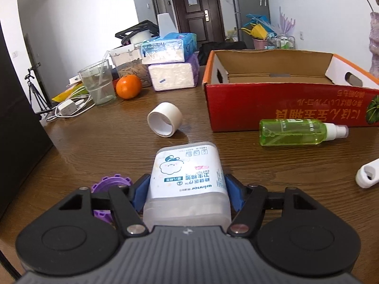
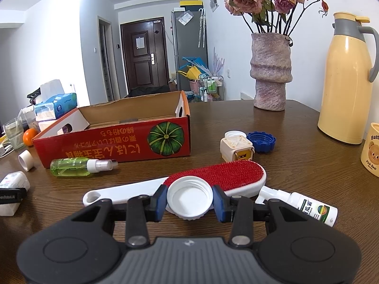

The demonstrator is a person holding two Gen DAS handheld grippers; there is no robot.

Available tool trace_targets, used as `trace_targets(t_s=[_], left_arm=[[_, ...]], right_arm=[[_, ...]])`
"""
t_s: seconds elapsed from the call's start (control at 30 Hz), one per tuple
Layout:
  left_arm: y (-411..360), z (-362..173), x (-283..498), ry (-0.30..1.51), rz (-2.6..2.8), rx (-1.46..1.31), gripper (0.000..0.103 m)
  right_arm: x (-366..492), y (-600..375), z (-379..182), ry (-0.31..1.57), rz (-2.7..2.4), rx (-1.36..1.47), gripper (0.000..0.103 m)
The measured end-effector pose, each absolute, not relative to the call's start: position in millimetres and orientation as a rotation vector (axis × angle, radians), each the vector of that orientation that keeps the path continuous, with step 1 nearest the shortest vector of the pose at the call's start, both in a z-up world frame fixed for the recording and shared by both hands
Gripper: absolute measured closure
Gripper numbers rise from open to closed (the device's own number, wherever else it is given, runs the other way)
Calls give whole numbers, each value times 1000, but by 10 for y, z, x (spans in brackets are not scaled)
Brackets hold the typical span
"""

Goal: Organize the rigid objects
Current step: 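Carry the cap and the cotton-swab container over the red box with both tools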

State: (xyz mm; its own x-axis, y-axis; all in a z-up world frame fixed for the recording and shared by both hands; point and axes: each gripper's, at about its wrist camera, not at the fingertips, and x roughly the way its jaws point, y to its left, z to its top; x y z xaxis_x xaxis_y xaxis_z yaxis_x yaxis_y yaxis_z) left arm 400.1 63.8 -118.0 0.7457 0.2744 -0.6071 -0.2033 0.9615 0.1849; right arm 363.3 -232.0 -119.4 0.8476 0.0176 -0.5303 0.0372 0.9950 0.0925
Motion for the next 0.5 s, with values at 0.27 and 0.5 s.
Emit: trace_targets(t_s=[0.27, 0.5], left_arm=[[484, -1074, 3860, 642, 236, 92, 35], [304, -892, 3631, 598, 186, 55, 35]], right_arm=[[3587, -2289, -1157, 536, 0, 97, 63], [3503, -2240, -1071, 498, 50, 121, 63]])
